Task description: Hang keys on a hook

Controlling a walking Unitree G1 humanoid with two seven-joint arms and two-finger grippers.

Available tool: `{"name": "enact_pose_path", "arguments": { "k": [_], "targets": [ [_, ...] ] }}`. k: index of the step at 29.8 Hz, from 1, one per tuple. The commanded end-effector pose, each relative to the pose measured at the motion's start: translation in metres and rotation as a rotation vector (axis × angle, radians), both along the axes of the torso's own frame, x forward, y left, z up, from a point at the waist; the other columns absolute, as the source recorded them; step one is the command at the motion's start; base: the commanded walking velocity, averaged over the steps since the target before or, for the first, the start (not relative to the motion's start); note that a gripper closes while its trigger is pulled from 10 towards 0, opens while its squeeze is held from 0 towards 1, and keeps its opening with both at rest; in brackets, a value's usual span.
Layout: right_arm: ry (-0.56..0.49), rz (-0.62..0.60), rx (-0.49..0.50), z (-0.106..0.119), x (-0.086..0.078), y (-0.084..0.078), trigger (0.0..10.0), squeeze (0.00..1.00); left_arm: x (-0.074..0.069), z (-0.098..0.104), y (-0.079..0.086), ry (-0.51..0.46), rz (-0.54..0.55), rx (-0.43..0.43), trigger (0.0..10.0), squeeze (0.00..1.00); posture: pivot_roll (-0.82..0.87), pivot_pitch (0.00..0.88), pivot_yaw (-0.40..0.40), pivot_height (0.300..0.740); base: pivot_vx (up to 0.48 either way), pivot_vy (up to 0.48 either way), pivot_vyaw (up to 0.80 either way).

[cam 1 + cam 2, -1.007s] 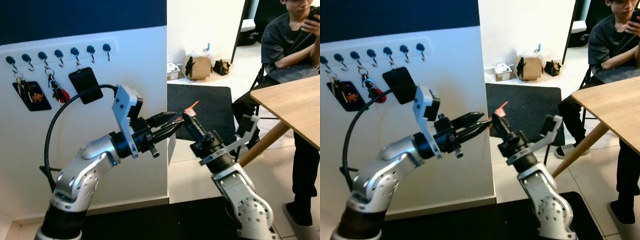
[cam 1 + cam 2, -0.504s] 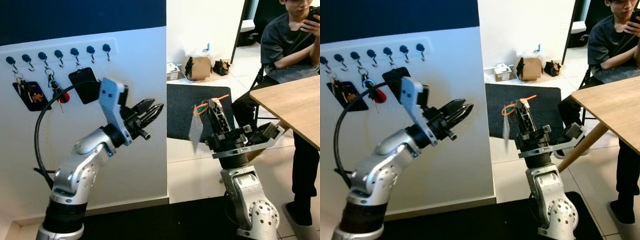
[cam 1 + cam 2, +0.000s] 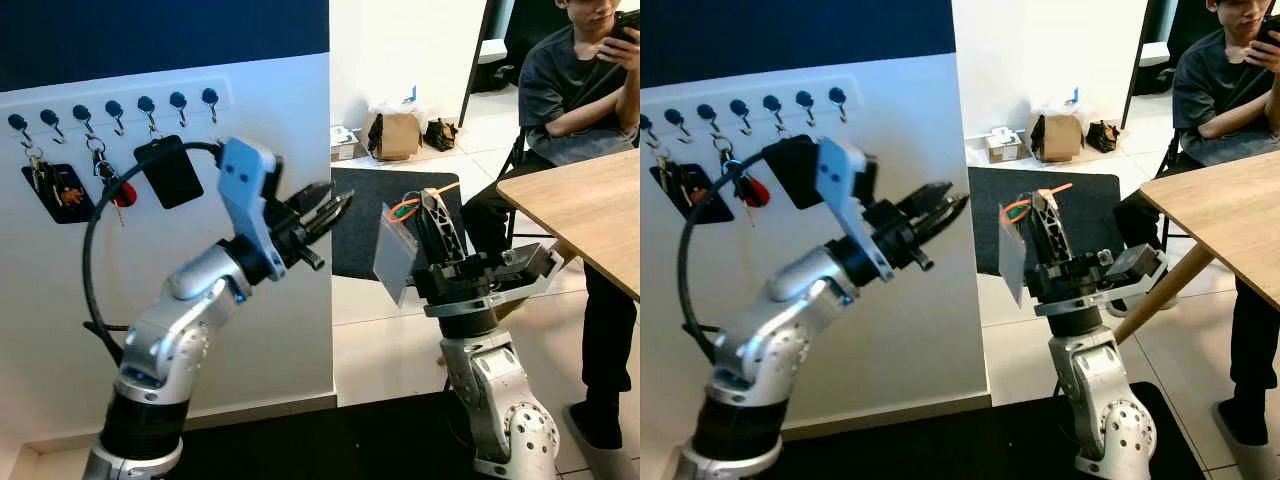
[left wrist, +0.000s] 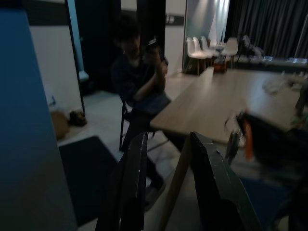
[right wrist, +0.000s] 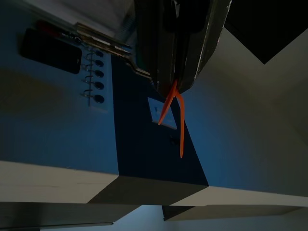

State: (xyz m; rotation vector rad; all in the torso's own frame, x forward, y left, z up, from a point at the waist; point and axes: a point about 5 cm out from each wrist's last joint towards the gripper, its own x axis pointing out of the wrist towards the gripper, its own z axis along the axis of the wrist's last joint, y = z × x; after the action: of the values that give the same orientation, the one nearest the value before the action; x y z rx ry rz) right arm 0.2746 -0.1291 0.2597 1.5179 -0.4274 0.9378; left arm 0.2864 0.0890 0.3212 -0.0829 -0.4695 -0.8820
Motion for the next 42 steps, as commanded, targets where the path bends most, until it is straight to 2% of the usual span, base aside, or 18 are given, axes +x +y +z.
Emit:
{"name": "enact_pose_path", "arguments": {
  "k": [1, 5, 7, 9, 12, 21, 29, 41, 42],
  "targets": [
    [-0.016, 0.02, 0.019, 0.003, -0.003, 0.001, 10.0, 0.0, -0.004, 0.001, 0.003, 0.008, -0.032, -0.002, 10.0, 0.0, 0.04, 0.184, 0.096, 0.74, 0.0, 0.0, 0.0],
    [-0.018, 0.014, 0.011, 0.003, -0.002, -0.002, 10.0, 0.0, -0.007, -0.004, 0.009, 0.065, -0.106, -0.018, 10.0, 0.0, 0.04, 0.186, 0.095, 0.74, 0.0, 0.0, 0.0],
    [-0.021, 0.016, 0.011, 0.003, -0.002, -0.003, 10.0, 0.0, -0.011, -0.008, 0.005, 0.089, -0.15, -0.013, 10.0, 0.0, 0.04, 0.186, 0.095, 0.74, 0.0, 0.0, 0.0],
    [-0.021, 0.016, 0.011, 0.003, -0.002, -0.003, 10.0, 0.0, -0.011, -0.008, 0.005, 0.089, -0.15, -0.013, 10.0, 0.0, 0.04, 0.186, 0.095, 0.74, 0.0, 0.0, 0.0],
    [-0.026, 0.023, 0.013, 0.004, -0.002, -0.003, 10.0, 0.0, -0.013, -0.016, -0.006, 0.118, -0.164, 0.01, 10.0, 0.0, 0.04, 0.185, 0.094, 0.74, 0.0, 0.0, 0.0],
    [-0.031, 0.029, 0.01, 0.005, -0.002, 0.0, 10.0, 0.0, -0.013, -0.02, -0.015, 0.133, -0.178, 0.037, 10.0, 0.0, 0.04, 0.184, 0.096, 0.74, 0.0, 0.0, 0.0],
    [-0.028, 0.042, 0.006, 0.005, -0.001, 0.004, 10.0, 0.0, -0.014, -0.017, -0.025, 0.144, -0.208, 0.03, 10.0, 0.0, 0.04, 0.183, 0.097, 0.74, 0.0, 0.0, 0.0],
    [-0.025, 0.046, 0.003, 0.005, 0.001, 0.007, 10.0, 0.0, -0.014, -0.01, -0.031, 0.124, -0.227, 0.009, 10.0, 0.0, 0.04, 0.179, 0.097, 0.74, 0.0, 0.0, 0.0],
    [-0.024, 0.045, 0.002, 0.005, 0.001, 0.007, 10.0, 0.0, -0.014, -0.01, -0.031, 0.123, -0.229, 0.009, 9.7, 0.0, 0.04, 0.179, 0.097, 0.74, 0.0, 0.0, 0.0]
  ]
}}
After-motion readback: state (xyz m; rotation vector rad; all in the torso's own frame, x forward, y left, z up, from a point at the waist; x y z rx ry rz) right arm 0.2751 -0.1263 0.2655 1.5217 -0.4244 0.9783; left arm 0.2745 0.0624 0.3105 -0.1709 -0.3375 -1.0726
